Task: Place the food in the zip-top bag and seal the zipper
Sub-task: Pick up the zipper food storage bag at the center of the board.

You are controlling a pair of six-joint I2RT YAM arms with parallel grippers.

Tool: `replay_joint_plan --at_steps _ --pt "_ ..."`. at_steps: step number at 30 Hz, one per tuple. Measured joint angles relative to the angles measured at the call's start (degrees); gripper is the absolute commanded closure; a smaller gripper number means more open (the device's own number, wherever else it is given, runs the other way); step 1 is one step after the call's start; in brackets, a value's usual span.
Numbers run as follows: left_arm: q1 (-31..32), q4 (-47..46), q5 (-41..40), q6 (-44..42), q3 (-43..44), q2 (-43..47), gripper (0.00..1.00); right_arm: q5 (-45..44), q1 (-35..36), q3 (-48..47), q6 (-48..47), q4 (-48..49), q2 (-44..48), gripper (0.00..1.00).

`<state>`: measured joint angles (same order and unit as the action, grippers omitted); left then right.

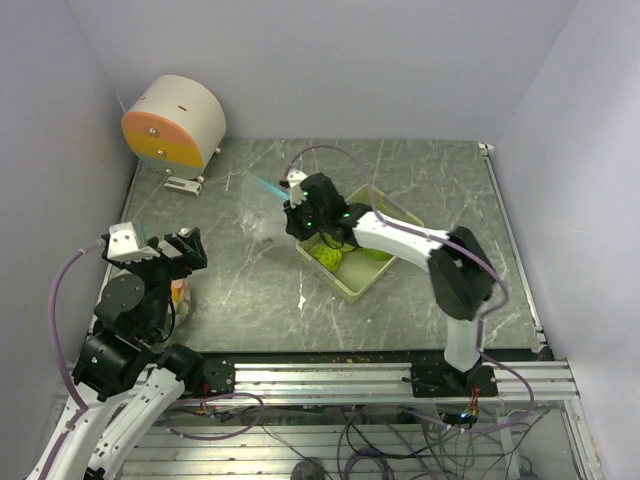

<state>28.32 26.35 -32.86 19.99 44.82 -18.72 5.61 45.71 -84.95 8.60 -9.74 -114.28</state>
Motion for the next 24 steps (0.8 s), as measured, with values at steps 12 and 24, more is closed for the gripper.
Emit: replay_joint_plan --at_steps 12,24 --pt "0.0 -3.1 3.7 2.6 -2.4 2.2 0.00 25.0 -4.3 17.1 0.7 17.6 41.3 0.97" --pt "0.0 -23.8 20.1 3.0 -12.4 11.7 0.01 57.7 -9.2 25.4 23.4 40.2 50.7 0.94"
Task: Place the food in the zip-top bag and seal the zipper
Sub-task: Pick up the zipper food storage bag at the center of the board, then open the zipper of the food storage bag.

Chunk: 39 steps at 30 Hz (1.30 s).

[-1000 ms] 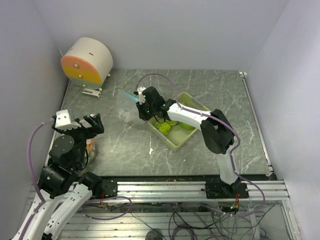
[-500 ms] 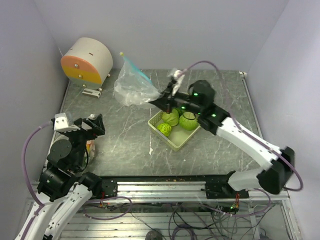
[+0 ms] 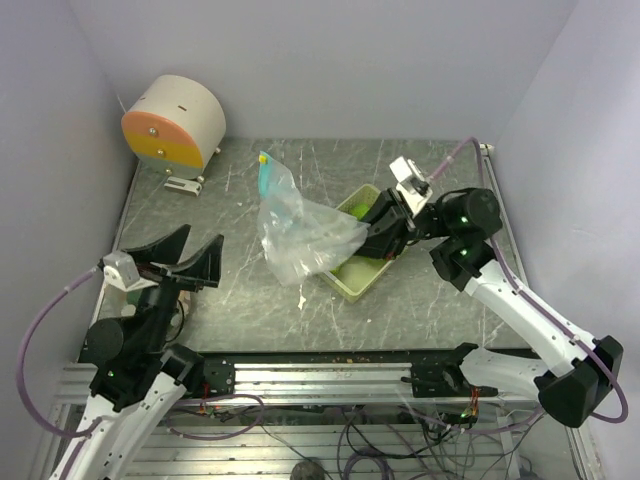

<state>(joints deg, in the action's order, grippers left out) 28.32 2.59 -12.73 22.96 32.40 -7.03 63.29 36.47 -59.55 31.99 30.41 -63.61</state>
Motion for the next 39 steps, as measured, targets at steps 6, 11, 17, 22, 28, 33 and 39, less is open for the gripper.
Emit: replay_joint_plan --at_steps 6,11,17,22,28,33,39 --pt "0.0 -21.9 14.9 2.3 -4.3 -3.0 0.09 7.4 0.2 1.6 15.4 17.2 1.7 0.92" --pt "0.0 -36.6 24.5 6.7 -2.1 -15.7 0.16 11.0 1.4 4.2 26.2 29.9 1.2 0.91" --pt "0.0 -53.9 32.8 13.7 -1.9 -26.9 0.21 13.0 2.1 4.6 38.2 43.6 -1.2 0.91" --pt "0.0 -66.5 39.0 20.0 -1.9 -33.8 0.22 13.1 2.2 4.6 48.2 54.0 -4.5 0.91" --pt "0.0 -79.9 45.5 27.6 -1.7 -40.4 0.24 12.9 2.2 4.4 58.4 56.8 -9.6 0.91" --pt "0.8 -83.4 49.1 31.6 -1.0 -43.5 0.24 12.5 2.2 4.3 61.1 56.8 -11.7 0.91" --pt "3.6 -83.0 51.4 31.3 -0.7 -43.7 0.38 11.8 2.2 1.7 62.6 56.8 -13.4 0.92"
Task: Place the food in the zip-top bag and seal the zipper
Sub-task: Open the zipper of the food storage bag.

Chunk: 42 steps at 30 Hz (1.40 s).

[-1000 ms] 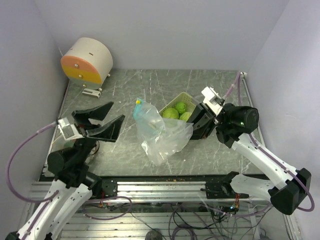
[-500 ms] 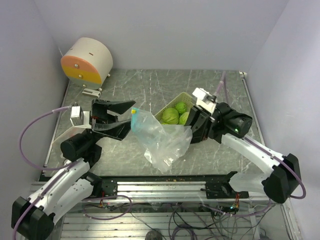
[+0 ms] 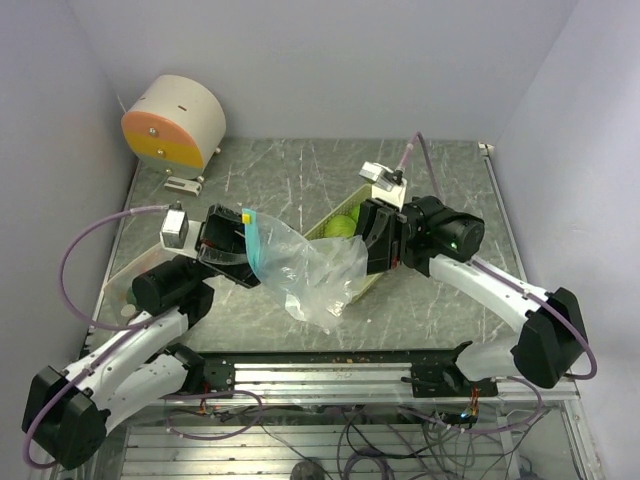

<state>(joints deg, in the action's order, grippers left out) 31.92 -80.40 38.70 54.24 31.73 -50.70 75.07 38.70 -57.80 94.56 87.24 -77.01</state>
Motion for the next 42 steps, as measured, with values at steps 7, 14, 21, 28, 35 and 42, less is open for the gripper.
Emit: replay_joint_plan --at_steps 7,14,21,28,35,42 --pt "2.7 1.7 2.6 -1.1 0.6 1.3 0.30 0.2 0.0 -1.1 -0.9 0.0 -0.8 0.91" --pt "2.8 21.1 2.3 -11.2 -0.4 13.0 0.28 1.3 0.0 -5.9 -0.7 0.0 0.1 0.91" --pt "2.8 35.8 0.5 -19.2 -0.4 18.7 0.28 1.7 0.0 -6.1 -2.4 0.0 2.7 0.91" --pt "2.8 32.7 1.7 -17.6 -1.1 15.4 0.27 1.6 0.0 -7.0 -3.0 0.0 3.1 0.90" --pt "2.8 21.8 2.1 -12.8 -2.6 10.5 0.27 0.5 0.0 -7.1 0.6 0.1 1.2 0.90" --pt "2.8 8.8 2.6 -5.9 -2.6 4.3 0.28 -0.5 0.0 -6.0 2.7 0.1 -1.5 0.90"
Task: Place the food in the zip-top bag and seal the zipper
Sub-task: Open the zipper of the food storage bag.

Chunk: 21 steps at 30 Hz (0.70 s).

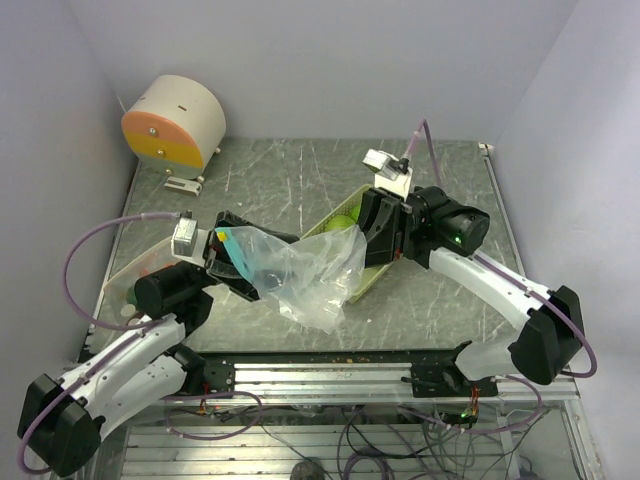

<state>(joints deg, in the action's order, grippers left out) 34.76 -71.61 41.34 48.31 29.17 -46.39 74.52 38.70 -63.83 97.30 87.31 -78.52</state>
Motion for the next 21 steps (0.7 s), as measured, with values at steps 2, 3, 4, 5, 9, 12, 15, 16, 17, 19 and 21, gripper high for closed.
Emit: replay_joint_plan --at_steps 2,3,4,5,9,12,15,16,17,19,21 --pt "0.0 -2.4 0.0 1.5 0.0 -1.1 0.41 -0.3 0.0 0.2 0.0 0.0 -0.1 0.90" --pt "0.0 -3.5 0.1 2.1 0.0 -1.4 0.53 -0.5 0.0 0.3 0.0 0.0 -0.1 0.90" --pt "0.0 -4.0 0.1 2.6 0.0 -1.6 0.72 -0.5 0.0 0.4 0.0 0.0 -0.1 0.87" --pt "0.0 -4.2 0.1 2.7 0.0 -1.7 0.89 -0.6 0.0 0.6 0.0 0.0 -0.1 0.83" --pt "0.0 -2.6 0.3 2.0 0.4 -1.4 0.93 -0.6 0.0 1.4 -0.2 0.0 -0.1 0.68" --pt "0.1 1.9 -0.4 -0.5 0.5 0.6 0.93 -0.3 -0.4 2.2 -2.9 -0.3 0.2 0.50" --pt "0.1 10.9 -2.8 -5.5 0.5 5.1 0.93 0.3 -3.2 3.8 -10.9 -6.9 2.7 0.34" --pt "0.1 15.5 -4.3 -7.8 0.7 7.4 0.93 0.3 -4.7 4.0 -14.9 -11.5 4.1 0.27" --pt "0.1 21.2 -6.2 -10.2 1.4 9.8 0.93 0.0 -6.1 3.9 -20.0 -18.2 5.8 0.18" --pt "0.1 32.0 -10.8 -14.6 3.4 14.3 0.93 -2.8 -8.9 1.1 -36.5 -39.2 9.5 0.05" --pt "0.1 43.1 -16.3 -18.5 6.2 18.7 0.93 -8.9 -9.9 -4.1 -50.3 -58.4 11.3 0.00"
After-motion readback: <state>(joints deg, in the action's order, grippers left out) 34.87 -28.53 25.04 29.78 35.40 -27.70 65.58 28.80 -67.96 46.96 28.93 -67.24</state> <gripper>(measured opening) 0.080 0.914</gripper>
